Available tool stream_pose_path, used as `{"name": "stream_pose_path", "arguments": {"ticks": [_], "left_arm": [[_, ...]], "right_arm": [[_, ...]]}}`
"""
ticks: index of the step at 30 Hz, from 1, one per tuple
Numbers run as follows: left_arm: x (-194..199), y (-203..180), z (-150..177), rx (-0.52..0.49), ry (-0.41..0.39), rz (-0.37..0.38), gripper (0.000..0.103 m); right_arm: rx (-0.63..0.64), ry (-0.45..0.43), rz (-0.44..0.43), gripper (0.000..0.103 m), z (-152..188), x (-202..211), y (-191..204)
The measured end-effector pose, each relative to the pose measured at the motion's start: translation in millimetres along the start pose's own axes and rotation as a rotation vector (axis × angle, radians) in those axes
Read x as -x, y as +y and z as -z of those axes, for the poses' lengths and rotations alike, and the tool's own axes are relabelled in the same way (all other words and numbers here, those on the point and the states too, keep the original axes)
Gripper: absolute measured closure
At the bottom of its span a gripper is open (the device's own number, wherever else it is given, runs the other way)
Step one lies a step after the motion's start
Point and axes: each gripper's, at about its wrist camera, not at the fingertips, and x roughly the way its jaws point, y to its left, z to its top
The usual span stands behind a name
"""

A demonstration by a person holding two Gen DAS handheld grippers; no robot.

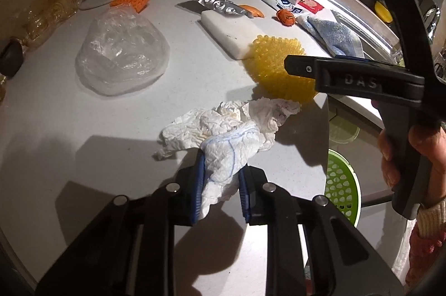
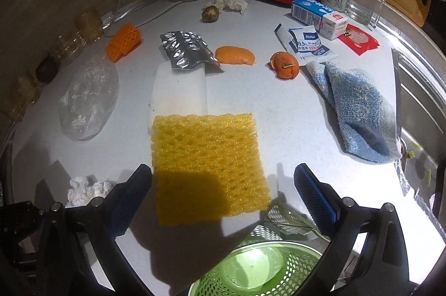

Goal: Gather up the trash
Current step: 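Grasp the crumpled white tissue with the left tool while the right tool grasps the yellow foam net, then carry tissue and yellow net over the green basket and open both tools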

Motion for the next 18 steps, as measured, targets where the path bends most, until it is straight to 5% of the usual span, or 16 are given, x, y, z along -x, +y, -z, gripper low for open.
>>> {"name": "stream_pose_path", "arguments": {"ticks": [3, 13, 18], "left_arm": [[3.0, 3.3, -1.5, 0.006, -0.012, 0.01, 0.082], [17.1, 10.2, -1.9, 0.014, -0.037, 0.071, 0.082], [27.8, -3.2, -1.7, -0.029, -0.033, 0.11, 0.082]], "right_arm": [[-0.005, 0.019, 0.001, 0.008, -3.3, -11.0, 2.9], [0.019, 0.005, -0.003, 0.07, 5.9, -5.3, 7.5], [0.013, -0.004, -0.025, 0.084, 18.9, 20.9, -0.4]]}}
